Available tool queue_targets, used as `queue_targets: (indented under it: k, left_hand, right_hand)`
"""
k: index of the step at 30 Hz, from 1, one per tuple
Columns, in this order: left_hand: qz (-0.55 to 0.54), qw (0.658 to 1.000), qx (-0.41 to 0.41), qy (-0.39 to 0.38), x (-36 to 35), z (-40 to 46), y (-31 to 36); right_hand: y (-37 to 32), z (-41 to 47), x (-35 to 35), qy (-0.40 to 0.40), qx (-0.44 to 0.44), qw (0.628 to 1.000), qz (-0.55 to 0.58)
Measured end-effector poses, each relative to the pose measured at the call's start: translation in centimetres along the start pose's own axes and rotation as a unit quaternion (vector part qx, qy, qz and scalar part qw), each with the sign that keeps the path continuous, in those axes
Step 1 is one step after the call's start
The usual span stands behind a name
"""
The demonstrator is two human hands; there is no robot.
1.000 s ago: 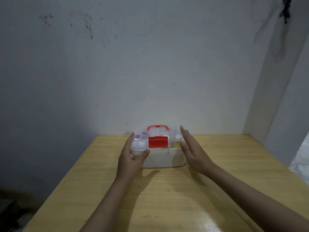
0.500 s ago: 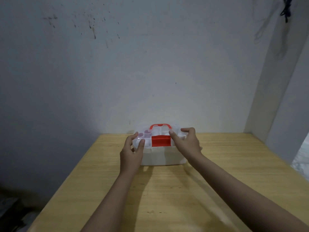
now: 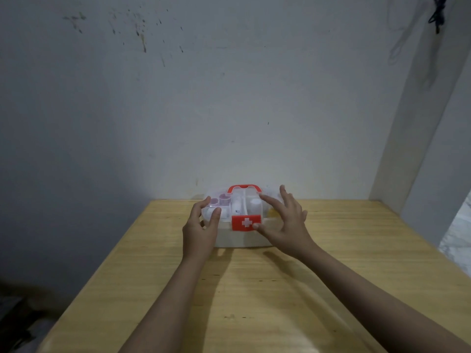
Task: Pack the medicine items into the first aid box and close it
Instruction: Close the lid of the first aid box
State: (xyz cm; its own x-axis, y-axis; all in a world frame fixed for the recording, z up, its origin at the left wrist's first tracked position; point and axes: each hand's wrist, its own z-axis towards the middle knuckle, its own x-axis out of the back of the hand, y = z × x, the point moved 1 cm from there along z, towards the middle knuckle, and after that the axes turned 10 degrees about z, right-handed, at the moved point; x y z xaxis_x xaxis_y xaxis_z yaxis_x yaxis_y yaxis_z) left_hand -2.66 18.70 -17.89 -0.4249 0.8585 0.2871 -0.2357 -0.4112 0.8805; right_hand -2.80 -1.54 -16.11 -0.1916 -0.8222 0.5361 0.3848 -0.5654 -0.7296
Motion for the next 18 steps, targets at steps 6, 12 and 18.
queue_targets:
  k: [6,12,18]
  left_hand:
    - [0.001,1.0,0.002,-0.003,0.0,-0.1,0.0]
    - [0.006,1.0,-0.003,0.003,0.0,0.0,-0.1]
    - [0.006,1.0,-0.004,0.003,-0.5,0.6,-0.2]
  right_hand:
    - [1.4,0.4,-1.1,0.048,0.047,0.998,-0.018]
    - [1.9,0.3,-1.7,0.069,0.064,0.996,0.009]
    - [2.6,0.6,-2.3,0.087,0.078,0.993,0.003]
